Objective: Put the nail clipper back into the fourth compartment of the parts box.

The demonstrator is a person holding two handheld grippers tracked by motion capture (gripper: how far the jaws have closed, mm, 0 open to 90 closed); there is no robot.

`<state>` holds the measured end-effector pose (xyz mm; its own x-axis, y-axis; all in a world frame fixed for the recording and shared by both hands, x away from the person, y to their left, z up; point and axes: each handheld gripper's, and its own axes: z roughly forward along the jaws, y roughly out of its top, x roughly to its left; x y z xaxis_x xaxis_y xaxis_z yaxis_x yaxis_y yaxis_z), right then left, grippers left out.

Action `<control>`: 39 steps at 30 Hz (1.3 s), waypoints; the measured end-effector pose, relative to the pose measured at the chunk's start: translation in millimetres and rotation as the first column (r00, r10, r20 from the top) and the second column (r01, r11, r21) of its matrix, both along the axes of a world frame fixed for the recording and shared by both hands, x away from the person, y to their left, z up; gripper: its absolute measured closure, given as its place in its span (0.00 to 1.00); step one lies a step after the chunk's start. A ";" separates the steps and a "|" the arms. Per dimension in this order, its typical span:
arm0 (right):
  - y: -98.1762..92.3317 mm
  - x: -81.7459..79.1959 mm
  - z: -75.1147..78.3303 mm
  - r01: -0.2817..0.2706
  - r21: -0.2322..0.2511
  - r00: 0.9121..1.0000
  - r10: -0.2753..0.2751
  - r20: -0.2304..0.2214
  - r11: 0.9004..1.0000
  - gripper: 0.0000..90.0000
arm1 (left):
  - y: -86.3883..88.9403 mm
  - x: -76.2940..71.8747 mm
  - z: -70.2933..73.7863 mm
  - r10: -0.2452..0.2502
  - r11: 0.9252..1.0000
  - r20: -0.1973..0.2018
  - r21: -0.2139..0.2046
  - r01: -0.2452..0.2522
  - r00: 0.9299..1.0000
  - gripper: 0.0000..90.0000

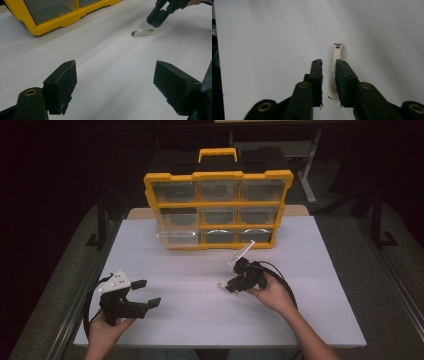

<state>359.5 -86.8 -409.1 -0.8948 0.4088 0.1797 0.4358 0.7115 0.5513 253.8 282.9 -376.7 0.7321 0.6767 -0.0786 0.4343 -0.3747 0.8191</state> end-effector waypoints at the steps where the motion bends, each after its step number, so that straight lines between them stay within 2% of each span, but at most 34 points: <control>1: -0.4 1.3 0.5 0.003 0.001 1.000 -0.003 0.002 1.000 0.79 | -0.1 -0.1 0.0 0.000 1.000 -0.001 0.004 0.000 1.000 0.21; 8: 4.3 6.3 1.6 0.011 -0.006 1.000 -0.011 0.010 1.000 0.73 | -0.3 0.0 0.6 -0.004 1.000 -0.001 0.007 0.004 1.000 0.21; 15: 15.8 11.4 -10.8 0.014 -0.046 1.000 -0.014 -0.007 0.999 0.70 | 0.5 0.1 0.3 -0.003 1.000 0.001 0.003 0.003 1.000 0.21; 23: 24.3 11.8 -18.6 -0.012 -0.087 1.000 0.012 0.006 0.996 0.76 | 0.3 -0.4 1.2 -0.002 1.000 0.000 0.000 0.002 1.000 0.21; 29: 28.7 9.4 -20.2 -0.019 -0.122 0.999 0.024 0.041 0.992 0.81 | 0.5 -0.4 1.4 -0.001 1.000 0.000 -0.002 0.001 1.000 0.20; 35: 27.4 10.9 -20.9 -0.024 -0.113 0.999 0.029 0.036 0.993 0.83 | -0.1 -0.3 1.0 -0.001 1.000 -0.004 -0.001 0.001 1.000 0.20; 39: 25.1 13.8 -21.2 -0.032 -0.095 0.999 0.033 0.015 0.995 0.84 | 0.2 -0.3 1.4 -0.004 1.000 -0.001 0.001 0.004 1.000 0.20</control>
<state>373.2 -61.8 -430.3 -0.9105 0.3938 0.1262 0.4026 0.7745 0.4878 253.5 283.1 -375.4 0.7345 0.6741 -0.0786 0.4340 -0.3775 0.8180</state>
